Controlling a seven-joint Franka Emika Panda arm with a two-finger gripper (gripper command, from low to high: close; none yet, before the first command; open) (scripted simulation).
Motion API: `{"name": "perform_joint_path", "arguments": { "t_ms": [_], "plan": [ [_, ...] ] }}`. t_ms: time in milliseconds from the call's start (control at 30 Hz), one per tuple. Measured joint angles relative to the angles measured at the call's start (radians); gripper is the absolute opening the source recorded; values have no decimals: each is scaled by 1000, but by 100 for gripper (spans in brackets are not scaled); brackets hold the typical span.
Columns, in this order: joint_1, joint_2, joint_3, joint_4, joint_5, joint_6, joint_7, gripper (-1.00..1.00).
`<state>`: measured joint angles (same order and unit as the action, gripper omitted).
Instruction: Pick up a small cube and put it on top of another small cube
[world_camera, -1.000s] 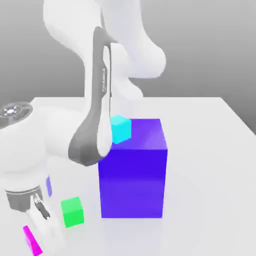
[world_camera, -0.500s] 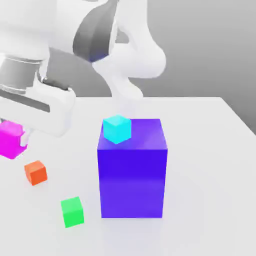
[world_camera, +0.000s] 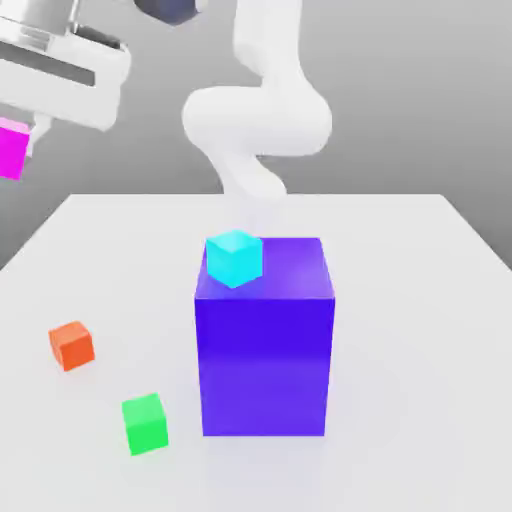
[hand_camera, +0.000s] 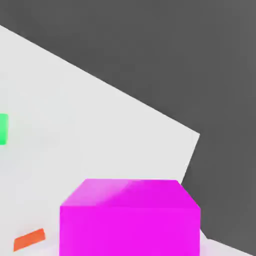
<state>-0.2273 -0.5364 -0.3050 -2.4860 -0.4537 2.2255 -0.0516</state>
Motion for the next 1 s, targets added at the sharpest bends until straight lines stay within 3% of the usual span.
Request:
{"name": "perform_joint_path", "arguments": {
  "t_ms": [400, 633, 833, 933, 1000],
  "plan": [
    [127, 66, -233, -105, 15, 125, -599, -100],
    [291, 234, -349, -163, 103, 264, -957, -100],
    [471, 431, -375, -207, 310, 399, -1318, -100],
    [503, 567, -326, -210, 501, 494, -1492, -100],
    [449, 662, -244, -204, 651, 565, -1604, -100]
  ]
}}
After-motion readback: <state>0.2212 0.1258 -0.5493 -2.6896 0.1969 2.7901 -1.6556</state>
